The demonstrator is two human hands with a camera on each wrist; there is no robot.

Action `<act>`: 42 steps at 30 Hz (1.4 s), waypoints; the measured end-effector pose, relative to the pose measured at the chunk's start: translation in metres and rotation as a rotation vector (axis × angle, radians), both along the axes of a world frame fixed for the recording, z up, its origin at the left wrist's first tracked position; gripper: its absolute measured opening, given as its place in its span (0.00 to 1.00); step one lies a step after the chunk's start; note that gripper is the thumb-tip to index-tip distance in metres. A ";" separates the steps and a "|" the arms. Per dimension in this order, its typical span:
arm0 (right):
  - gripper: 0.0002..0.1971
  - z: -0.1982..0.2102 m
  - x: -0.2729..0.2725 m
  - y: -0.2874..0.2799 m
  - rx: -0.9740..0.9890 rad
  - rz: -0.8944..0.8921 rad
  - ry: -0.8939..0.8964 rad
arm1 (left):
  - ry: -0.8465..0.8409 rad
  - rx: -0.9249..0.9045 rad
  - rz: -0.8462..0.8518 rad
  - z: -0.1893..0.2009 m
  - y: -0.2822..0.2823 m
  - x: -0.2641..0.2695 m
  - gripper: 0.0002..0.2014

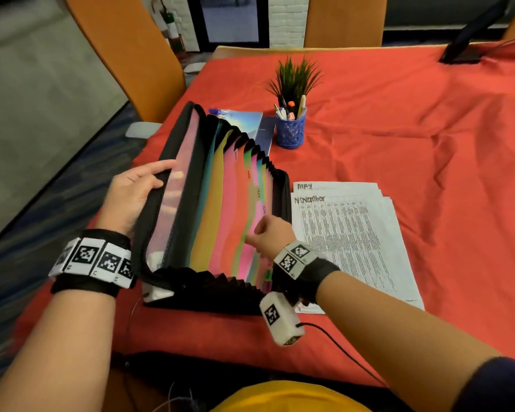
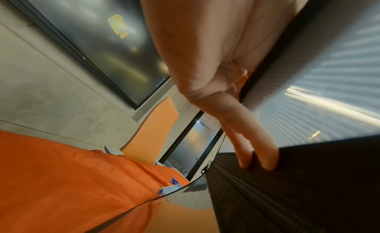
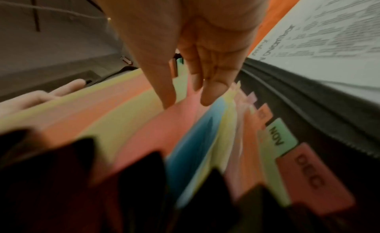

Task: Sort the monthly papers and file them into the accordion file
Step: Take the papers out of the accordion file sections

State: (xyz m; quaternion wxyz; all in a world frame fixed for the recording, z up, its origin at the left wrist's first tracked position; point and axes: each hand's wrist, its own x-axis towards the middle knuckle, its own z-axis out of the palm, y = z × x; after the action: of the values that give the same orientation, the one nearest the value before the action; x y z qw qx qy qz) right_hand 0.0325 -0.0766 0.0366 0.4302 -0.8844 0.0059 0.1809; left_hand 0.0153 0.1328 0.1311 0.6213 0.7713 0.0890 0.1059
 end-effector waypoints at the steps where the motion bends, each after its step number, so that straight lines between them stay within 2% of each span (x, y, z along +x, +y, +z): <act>1: 0.18 -0.001 -0.001 0.005 0.012 -0.004 0.026 | -0.003 -0.009 0.004 0.000 0.001 0.000 0.24; 4: 0.31 0.003 -0.007 0.013 0.034 0.044 0.059 | 0.000 -0.033 0.004 -0.003 0.001 0.001 0.24; 7: 0.36 0.009 -0.010 0.014 -0.036 0.095 0.077 | 0.018 -0.075 0.003 -0.001 0.001 0.001 0.23; 10: 0.32 0.010 -0.013 0.017 -0.022 0.172 0.042 | 0.010 -0.062 0.012 -0.002 0.005 0.003 0.23; 12: 0.28 0.011 -0.017 0.018 0.051 0.223 -0.046 | 0.006 -0.050 0.012 -0.004 0.009 0.004 0.23; 15: 0.27 0.015 -0.023 0.018 0.198 0.197 -0.162 | -0.002 -0.050 0.010 -0.005 0.011 0.005 0.23; 18: 0.27 0.013 -0.019 0.016 0.431 0.013 -0.052 | -0.012 -0.063 0.008 -0.005 0.013 0.004 0.23; 21: 0.24 0.004 -0.010 0.015 0.516 -0.181 0.068 | -0.016 -0.071 0.005 -0.006 0.015 0.005 0.24; 23: 0.19 0.004 -0.008 0.015 0.649 -0.239 0.173 | -0.020 -0.063 -0.012 -0.006 0.014 0.006 0.25; 26: 0.12 0.015 -0.008 0.016 0.773 -0.213 0.273 | -0.024 -0.049 -0.012 -0.007 0.013 0.007 0.25; 28: 0.10 0.016 -0.005 0.018 0.602 -0.086 0.155 | -0.023 -0.057 -0.013 -0.007 0.013 0.007 0.25; 30: 0.11 0.016 -0.003 0.018 0.272 0.042 -0.019 | -0.019 -0.062 -0.023 -0.007 0.014 0.007 0.25; 31: 0.12 0.016 -0.001 0.017 0.150 0.070 -0.069 | -0.017 -0.061 -0.026 -0.007 0.014 0.007 0.25; 32: 0.14 0.017 0.001 0.015 0.108 0.067 -0.070 | -0.016 -0.060 -0.027 -0.007 0.014 0.007 0.25; 35: 0.28 0.015 0.008 0.009 0.135 0.080 0.083 | -0.009 -0.074 -0.021 -0.006 0.013 0.007 0.24; 37: 0.33 0.011 0.011 0.009 0.155 0.089 0.187 | -0.012 -0.097 -0.021 -0.006 0.013 0.007 0.25; 39: 0.32 0.005 0.014 0.011 0.257 0.010 0.259 | -0.006 -0.096 -0.019 -0.007 0.013 0.007 0.25; 42: 0.20 0.003 0.018 0.014 0.450 -0.118 0.398 | 0.013 -0.105 -0.017 -0.007 0.013 0.006 0.24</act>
State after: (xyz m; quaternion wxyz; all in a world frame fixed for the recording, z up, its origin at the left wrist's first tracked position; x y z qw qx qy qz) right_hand 0.0503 -0.0628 0.0398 0.6156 -0.7121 0.1012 0.3220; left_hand 0.0218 0.1458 0.1237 0.6611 0.7391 0.0919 0.0910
